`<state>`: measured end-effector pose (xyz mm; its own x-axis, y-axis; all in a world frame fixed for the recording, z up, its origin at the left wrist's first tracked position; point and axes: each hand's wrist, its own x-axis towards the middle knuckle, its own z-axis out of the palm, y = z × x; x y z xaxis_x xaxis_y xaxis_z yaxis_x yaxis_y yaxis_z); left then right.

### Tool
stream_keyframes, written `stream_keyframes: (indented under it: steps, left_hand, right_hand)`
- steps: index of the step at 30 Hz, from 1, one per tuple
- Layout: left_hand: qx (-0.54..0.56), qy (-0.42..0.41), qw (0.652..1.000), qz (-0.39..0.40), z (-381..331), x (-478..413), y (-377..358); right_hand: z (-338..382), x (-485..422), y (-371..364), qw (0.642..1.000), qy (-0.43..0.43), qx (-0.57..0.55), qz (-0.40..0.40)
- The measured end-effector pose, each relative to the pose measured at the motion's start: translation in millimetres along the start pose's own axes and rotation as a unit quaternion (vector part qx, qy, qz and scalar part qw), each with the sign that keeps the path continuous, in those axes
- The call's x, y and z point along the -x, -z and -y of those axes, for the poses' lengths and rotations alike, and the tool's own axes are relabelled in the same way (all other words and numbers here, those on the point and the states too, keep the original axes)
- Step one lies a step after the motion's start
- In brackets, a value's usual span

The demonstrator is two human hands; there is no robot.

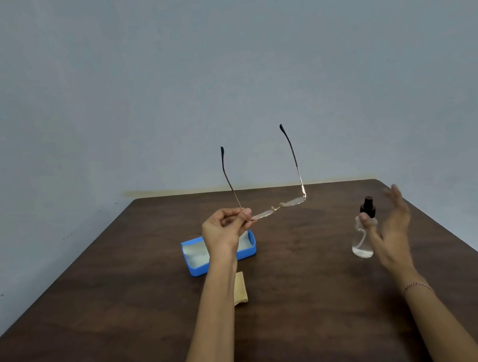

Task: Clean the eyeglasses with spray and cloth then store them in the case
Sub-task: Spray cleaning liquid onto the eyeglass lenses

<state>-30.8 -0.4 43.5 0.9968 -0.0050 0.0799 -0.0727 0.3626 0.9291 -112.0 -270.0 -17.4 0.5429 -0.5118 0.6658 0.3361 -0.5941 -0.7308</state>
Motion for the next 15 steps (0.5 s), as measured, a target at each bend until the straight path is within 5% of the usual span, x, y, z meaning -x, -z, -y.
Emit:
stream_keyframes:
  steps: [6,15]
  left_hand:
    - [-0.003,-0.031,0.999,-0.022,-9.6,-1.9,18.2]
    - [-0.033,-0.059,0.997,-0.045,-13.2,-3.9,45.9]
  right_hand:
    - [51.0,27.3,-38.7,0.997,0.064,0.015,-0.046]
    - [89.0,74.4,-139.8,0.931,0.063,0.164,0.321]
